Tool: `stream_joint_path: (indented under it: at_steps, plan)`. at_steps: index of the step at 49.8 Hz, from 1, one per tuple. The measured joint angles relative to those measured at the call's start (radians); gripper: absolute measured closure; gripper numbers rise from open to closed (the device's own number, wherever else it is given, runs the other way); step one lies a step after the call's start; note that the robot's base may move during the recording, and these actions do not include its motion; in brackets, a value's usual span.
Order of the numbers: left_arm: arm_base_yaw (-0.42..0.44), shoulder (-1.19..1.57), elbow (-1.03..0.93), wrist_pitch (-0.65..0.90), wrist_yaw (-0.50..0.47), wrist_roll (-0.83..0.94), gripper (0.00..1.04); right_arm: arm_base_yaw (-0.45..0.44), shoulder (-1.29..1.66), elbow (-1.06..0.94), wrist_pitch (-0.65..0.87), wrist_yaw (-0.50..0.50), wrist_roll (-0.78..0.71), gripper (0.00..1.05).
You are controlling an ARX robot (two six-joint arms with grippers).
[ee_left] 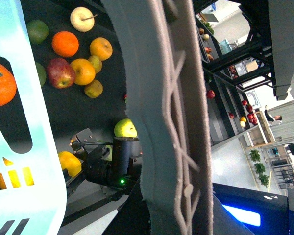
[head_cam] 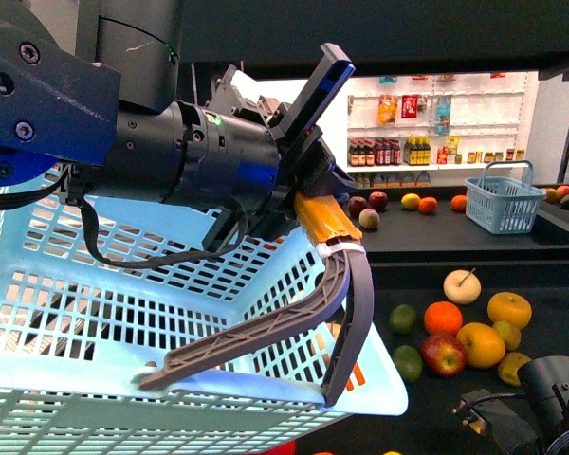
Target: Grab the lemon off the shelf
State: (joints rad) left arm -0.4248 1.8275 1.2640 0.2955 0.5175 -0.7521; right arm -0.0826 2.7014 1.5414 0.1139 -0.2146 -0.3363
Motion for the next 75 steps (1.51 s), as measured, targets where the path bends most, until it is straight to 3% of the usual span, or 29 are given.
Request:
stream_joint_path:
  at_steps: [9,15,24,38,55,65,75]
  plan:
    - [0.000,0.000,0.000,0.000,0.000,0.000,0.96,-0.003,0.008,0.004,0.006,0.025,-0.016,0.09]
    - [0.000,0.000,0.000,0.000,0.000,0.000,0.96,-0.007,0.010,0.009,0.017,0.031,-0.019,0.31]
    - [0.000,0.000,0.000,0.000,0.000,0.000,0.96,-0.012,0.008,0.010,0.017,0.032,-0.019,0.50]
    - [0.000,0.000,0.000,0.000,0.000,0.000,0.96,-0.038,-0.106,-0.017,0.031,0.035,-0.015,0.51]
    - [0.000,0.000,0.000,0.000,0.000,0.000,0.96,-0.045,-0.427,-0.028,0.039,-0.058,0.089,0.51]
    - [0.000,0.000,0.000,0.000,0.000,0.000,0.96,0.003,-0.611,-0.041,0.027,-0.119,0.172,0.51]
    - [0.000,0.000,0.000,0.000,0.000,0.000,0.96,0.111,-0.792,-0.131,0.016,-0.201,0.263,0.51]
